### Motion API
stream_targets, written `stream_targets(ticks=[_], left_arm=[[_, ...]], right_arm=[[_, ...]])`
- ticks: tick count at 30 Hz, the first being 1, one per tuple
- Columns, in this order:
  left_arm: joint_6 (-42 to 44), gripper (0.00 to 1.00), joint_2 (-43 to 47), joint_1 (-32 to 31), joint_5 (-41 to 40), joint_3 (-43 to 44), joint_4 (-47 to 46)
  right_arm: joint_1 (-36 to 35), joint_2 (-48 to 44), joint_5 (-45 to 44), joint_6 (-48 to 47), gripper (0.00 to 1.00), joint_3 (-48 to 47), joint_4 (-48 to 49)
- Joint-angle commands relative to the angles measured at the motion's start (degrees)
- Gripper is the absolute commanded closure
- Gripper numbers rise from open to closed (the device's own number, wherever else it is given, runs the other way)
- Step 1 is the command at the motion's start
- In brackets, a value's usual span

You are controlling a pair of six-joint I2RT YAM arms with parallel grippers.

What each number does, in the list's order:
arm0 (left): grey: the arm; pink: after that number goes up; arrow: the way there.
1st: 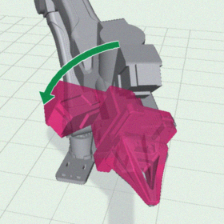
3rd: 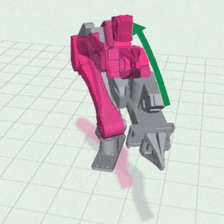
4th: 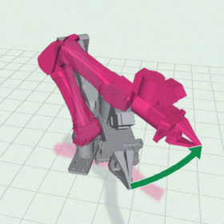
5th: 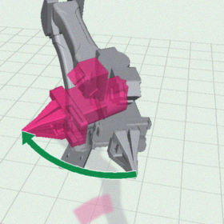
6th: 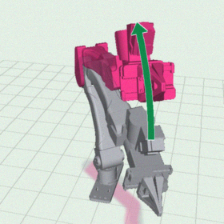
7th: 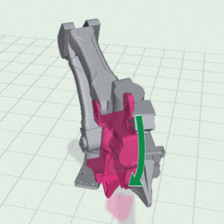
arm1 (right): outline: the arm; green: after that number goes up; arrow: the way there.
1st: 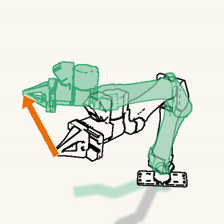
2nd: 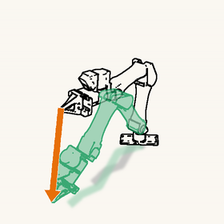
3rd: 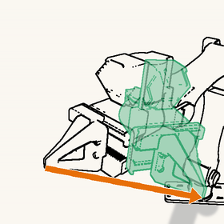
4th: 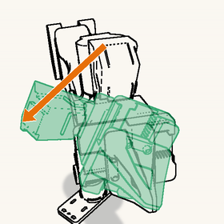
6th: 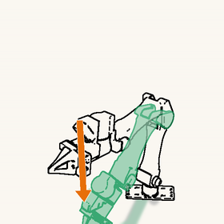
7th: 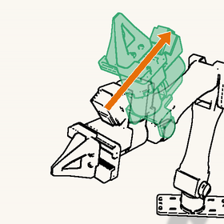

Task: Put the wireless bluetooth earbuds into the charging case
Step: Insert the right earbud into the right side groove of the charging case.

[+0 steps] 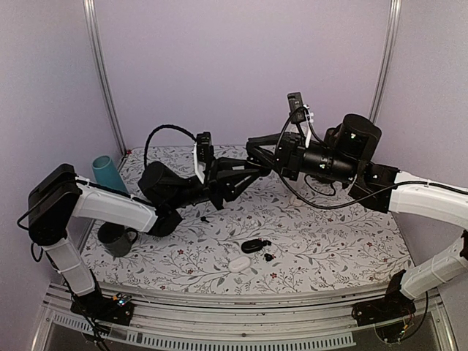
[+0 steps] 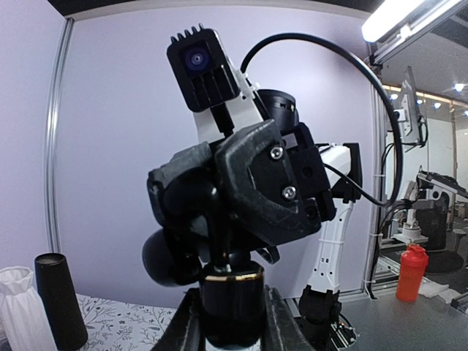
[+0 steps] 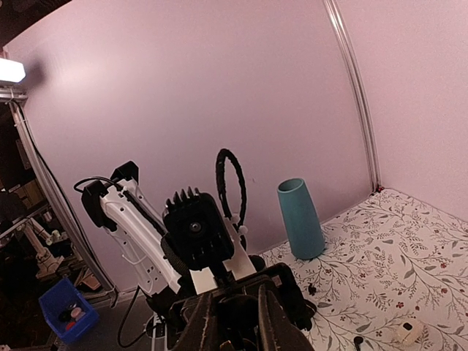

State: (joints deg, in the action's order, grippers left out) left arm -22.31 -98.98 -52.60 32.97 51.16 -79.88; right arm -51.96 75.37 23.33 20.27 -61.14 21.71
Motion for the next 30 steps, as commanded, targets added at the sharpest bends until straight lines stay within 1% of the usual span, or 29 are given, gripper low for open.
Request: stream_targets(ticks=[1, 30], left_arm=[[0.53, 1.0, 3.64, 0.21, -0.62, 1.4, -6.7], [2.44, 1.0, 4.41, 0.29, -0.41, 1.53, -3.99]], right_arm=[[-0.18, -0.13, -1.78, -1.27, 0.83, 1.46, -5.6], [-0.24, -1.61, -4.48, -1.99, 0.83, 2.79, -6.95]])
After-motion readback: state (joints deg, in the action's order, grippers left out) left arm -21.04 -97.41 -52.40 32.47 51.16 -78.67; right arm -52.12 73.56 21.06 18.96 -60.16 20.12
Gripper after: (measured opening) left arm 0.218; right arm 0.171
